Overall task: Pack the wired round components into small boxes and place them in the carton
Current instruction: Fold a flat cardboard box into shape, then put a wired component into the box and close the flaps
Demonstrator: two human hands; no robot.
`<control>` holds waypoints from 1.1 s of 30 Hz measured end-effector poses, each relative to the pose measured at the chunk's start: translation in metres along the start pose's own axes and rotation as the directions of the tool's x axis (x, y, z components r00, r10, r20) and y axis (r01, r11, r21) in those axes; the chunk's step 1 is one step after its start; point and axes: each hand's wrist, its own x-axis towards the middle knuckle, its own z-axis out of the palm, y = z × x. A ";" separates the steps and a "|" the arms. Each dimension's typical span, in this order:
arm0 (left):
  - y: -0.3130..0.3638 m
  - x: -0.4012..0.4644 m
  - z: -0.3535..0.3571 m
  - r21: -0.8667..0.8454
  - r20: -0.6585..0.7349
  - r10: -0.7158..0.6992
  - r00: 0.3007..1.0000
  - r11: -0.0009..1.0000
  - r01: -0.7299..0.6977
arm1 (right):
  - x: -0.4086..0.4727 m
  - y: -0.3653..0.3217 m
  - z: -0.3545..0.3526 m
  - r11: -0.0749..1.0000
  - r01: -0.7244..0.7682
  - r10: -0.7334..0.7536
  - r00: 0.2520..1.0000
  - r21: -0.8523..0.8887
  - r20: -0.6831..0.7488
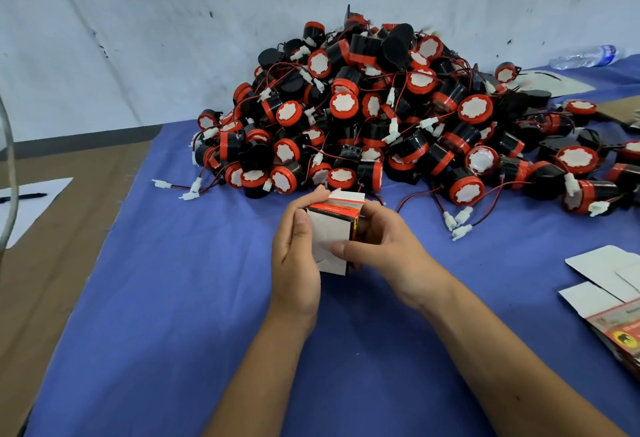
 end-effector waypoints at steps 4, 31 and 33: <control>-0.001 0.002 -0.004 0.013 0.011 -0.020 1.000 1.000 0.020 | -0.001 0.000 0.005 0.995 0.033 -0.031 0.999 -0.099 0.022; -0.031 0.007 -0.003 0.670 0.032 -0.023 0.999 0.742 -0.004 | 0.071 -0.030 -0.135 -0.039 -0.462 -0.190 0.874 -0.886 -0.448; -0.029 0.006 -0.003 0.658 0.005 -0.026 1.000 0.753 0.017 | 0.077 -0.026 -0.134 0.014 -0.441 -0.193 0.880 -0.898 -0.435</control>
